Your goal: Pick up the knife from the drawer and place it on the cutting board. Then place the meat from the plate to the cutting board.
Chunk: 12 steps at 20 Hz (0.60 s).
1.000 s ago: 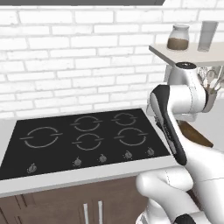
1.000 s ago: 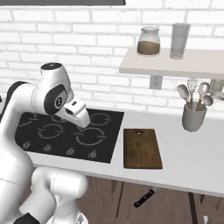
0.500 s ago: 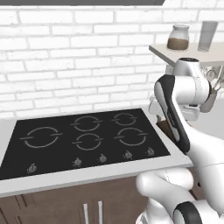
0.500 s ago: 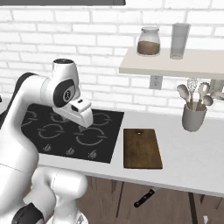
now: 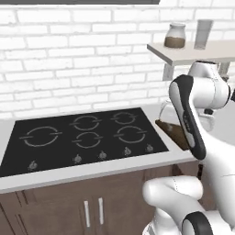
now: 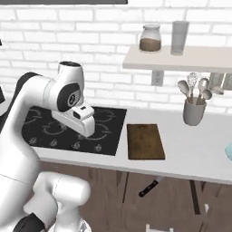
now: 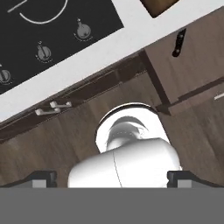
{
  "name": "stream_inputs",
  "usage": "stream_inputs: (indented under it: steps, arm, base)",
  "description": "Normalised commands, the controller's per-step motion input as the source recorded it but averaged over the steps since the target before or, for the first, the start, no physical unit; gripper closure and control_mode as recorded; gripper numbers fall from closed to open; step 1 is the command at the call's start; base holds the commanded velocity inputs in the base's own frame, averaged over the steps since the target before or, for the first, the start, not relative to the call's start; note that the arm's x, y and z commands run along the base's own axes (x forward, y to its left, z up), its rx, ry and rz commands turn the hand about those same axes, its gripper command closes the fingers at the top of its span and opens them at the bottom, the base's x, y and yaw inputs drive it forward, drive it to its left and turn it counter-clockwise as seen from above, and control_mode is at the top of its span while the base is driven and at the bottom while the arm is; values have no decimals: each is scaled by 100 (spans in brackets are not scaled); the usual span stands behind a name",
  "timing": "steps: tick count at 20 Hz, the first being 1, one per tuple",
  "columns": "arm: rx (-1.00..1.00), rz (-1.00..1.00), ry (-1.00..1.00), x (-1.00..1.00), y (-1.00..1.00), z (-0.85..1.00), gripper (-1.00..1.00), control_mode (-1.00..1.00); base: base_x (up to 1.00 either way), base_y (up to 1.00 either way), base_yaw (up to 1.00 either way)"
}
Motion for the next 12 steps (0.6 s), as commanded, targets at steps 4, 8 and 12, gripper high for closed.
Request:
stream_inputs:
  steps: [4, 8, 12]
  arm:
    - [0, 0, 0, 0, 0, 0, -100, 100]
    - [0, 0, 0, 0, 0, 0, -100, 100]
    - [0, 0, 0, 0, 0, 0, -100, 100]
  base:
    - [-94, 0, -30]
    - [-51, -26, -38]
    - [-4, -59, -24]
